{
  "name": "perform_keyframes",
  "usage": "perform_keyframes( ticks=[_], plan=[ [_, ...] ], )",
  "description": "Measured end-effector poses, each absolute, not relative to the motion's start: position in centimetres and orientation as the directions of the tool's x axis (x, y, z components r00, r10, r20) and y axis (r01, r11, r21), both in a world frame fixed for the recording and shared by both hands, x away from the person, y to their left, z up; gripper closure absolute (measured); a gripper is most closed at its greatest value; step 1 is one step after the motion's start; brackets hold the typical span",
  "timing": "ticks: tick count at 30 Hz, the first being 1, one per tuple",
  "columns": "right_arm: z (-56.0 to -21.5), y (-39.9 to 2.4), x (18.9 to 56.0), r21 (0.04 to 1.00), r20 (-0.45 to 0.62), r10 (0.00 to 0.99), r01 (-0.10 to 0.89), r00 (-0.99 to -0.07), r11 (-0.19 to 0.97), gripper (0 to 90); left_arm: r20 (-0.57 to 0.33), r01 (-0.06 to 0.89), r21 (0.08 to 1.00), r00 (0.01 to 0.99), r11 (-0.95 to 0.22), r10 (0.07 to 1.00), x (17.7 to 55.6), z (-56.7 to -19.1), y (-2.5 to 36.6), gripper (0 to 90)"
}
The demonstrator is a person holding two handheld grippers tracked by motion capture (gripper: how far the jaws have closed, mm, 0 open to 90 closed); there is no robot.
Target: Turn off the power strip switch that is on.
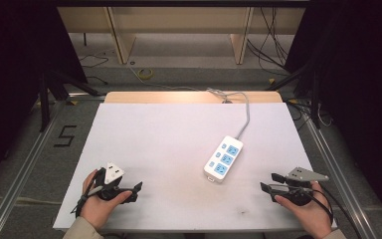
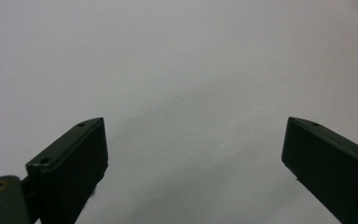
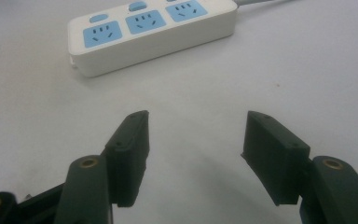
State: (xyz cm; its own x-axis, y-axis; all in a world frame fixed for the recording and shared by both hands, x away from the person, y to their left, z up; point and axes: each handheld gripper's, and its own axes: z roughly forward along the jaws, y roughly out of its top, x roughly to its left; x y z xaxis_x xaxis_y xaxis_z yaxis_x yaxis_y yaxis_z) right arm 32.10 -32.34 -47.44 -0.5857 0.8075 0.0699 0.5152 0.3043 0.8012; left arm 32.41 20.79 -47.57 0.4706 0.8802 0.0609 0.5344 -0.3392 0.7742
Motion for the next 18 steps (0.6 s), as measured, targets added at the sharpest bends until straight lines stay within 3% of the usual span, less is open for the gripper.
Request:
perform_keyframes(
  ticks=[6, 11, 18],
  plan=[
    [-47.16, -32.39, 32.05, 0.795, 0.068, 0.816, 0.526, -0.574, 0.304, 50.3, 0.057, 0.537, 0.778, 0.455, -0.325, 0.889, 32.44, -47.50, 20.97, 8.3],
    [-46.74, -32.30, 31.94, 0.776, 0.027, 0.810, 0.523, -0.585, 0.351, 69.9, 0.062, 0.540, 0.774, 0.455, -0.330, 0.888, 32.47, -47.53, 20.98, 9.4],
    [-46.49, -32.11, 31.97, 0.744, -0.018, 0.793, 0.522, -0.609, 0.418, 86.3, 0.066, 0.545, 0.770, 0.449, -0.332, 0.891, 32.57, -47.59, 21.07, 11.1]
  ],
)
